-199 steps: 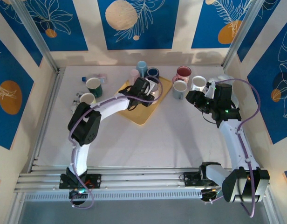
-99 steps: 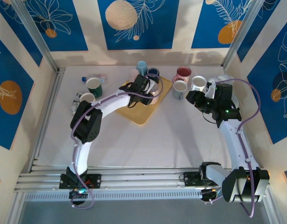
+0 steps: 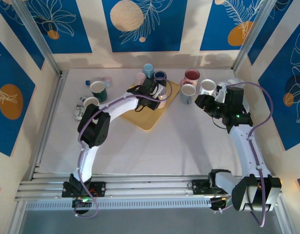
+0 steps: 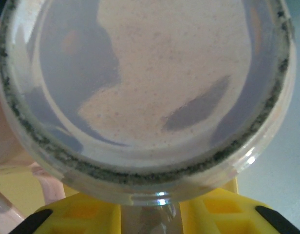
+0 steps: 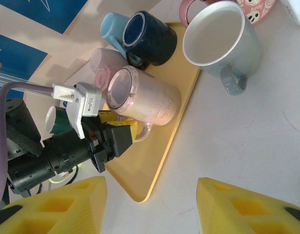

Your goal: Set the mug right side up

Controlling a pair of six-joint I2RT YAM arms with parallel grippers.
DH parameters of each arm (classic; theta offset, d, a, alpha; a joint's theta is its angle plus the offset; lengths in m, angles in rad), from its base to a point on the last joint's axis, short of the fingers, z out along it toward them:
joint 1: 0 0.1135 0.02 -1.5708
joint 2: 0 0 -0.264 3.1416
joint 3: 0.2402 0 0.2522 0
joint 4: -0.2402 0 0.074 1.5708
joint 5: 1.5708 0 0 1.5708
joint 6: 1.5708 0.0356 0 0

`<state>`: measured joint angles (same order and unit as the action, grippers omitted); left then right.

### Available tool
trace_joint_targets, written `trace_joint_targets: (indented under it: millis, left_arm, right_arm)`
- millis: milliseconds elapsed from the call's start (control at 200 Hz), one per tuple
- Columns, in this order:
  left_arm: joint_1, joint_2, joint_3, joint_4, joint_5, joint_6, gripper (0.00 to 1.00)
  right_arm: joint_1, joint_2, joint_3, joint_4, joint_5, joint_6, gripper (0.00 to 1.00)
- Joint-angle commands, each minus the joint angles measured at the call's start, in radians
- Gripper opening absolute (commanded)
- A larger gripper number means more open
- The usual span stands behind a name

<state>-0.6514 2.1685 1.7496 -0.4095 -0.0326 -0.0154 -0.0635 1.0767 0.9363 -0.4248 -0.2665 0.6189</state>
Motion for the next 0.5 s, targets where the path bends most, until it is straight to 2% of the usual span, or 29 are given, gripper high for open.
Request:
trace_joint_targets:
  millis: [0, 340, 420, 495]
  left_arm:
    - [0.010, 0.009, 0.042, -0.021, 0.031, 0.026, 0.30]
    - [0.013, -0.078, 0.030, -0.026, 0.102, 0.021, 0.04]
    - [0.013, -0.128, -0.002, -0.014, 0.111, 0.008, 0.00]
    - [0.014, -0.187, -0.053, 0.015, 0.121, -0.003, 0.00]
  right_arm:
    - [-0.007, -0.014, 0.022, -0.025, -0.019, -0.021, 0.51]
    - [-0.009, -0.029, -0.003, -0.032, -0.085, -0.031, 0.52]
    - [-0.007, -0.039, -0.007, -0.032, -0.102, -0.026, 0.52]
    - [-0.006, -0.047, -0.008, -0.029, -0.122, -0.023, 0.52]
